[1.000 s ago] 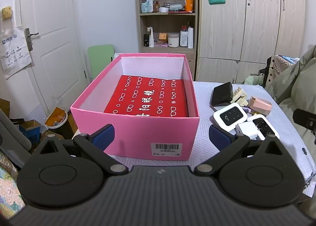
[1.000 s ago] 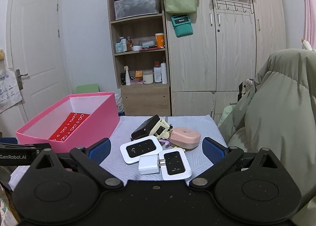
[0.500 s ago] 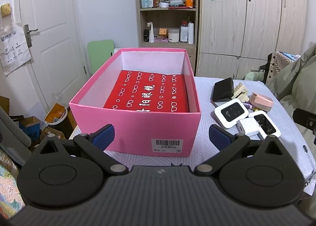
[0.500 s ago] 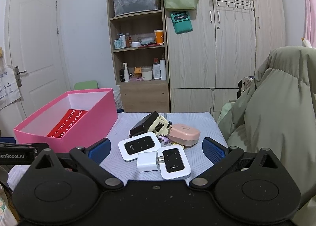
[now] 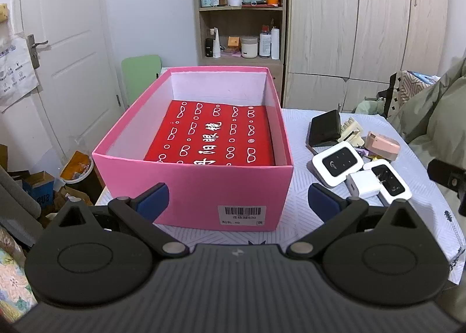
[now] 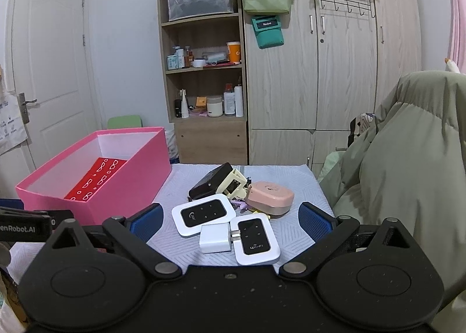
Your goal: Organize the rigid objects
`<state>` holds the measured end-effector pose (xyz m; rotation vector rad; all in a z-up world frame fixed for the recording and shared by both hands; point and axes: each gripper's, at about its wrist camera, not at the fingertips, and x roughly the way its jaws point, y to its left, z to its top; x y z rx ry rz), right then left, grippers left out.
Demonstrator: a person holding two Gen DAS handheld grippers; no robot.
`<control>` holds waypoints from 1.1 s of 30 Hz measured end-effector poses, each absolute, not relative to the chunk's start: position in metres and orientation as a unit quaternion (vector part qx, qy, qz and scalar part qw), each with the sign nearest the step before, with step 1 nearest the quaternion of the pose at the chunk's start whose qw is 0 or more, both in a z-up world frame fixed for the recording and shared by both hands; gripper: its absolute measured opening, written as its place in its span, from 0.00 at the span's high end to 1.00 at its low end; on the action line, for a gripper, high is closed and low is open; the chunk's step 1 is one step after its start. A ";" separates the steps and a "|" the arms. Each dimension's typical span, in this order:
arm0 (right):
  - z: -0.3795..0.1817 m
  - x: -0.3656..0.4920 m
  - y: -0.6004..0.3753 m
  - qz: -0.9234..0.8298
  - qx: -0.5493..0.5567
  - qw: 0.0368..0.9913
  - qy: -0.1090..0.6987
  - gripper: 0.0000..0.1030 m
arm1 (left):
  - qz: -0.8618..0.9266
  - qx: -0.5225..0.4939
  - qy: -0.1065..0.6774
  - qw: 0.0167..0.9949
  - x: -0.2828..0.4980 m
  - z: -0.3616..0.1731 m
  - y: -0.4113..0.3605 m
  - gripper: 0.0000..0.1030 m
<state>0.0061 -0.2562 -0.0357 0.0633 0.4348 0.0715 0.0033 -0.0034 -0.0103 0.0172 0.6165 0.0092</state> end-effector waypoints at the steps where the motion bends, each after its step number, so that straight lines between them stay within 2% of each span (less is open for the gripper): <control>1: -0.036 0.006 -0.256 0.037 0.032 0.975 0.217 0.02 | 0.002 0.008 0.305 0.952 0.004 -0.011 -0.003 0.00; 10: -0.037 0.012 -0.256 0.034 0.025 0.974 0.224 0.02 | -0.023 0.011 0.329 0.944 0.013 -0.010 -0.001 0.00; 15: -0.038 0.011 -0.258 0.050 0.021 0.982 0.182 0.02 | -0.055 0.016 0.356 0.933 0.018 0.001 0.006 0.01; 20: -0.030 0.020 -0.259 0.071 -0.014 0.979 0.189 0.02 | -0.078 0.039 0.375 0.923 0.024 0.012 0.006 0.02; 28: -0.020 0.032 -0.261 0.133 -0.016 0.960 0.246 0.02 | -0.117 0.061 0.415 0.900 0.048 0.023 0.011 0.03; 33: -0.034 0.054 -0.265 0.140 -0.049 0.942 0.301 0.06 | -0.130 0.092 0.444 0.882 0.074 0.041 0.034 0.04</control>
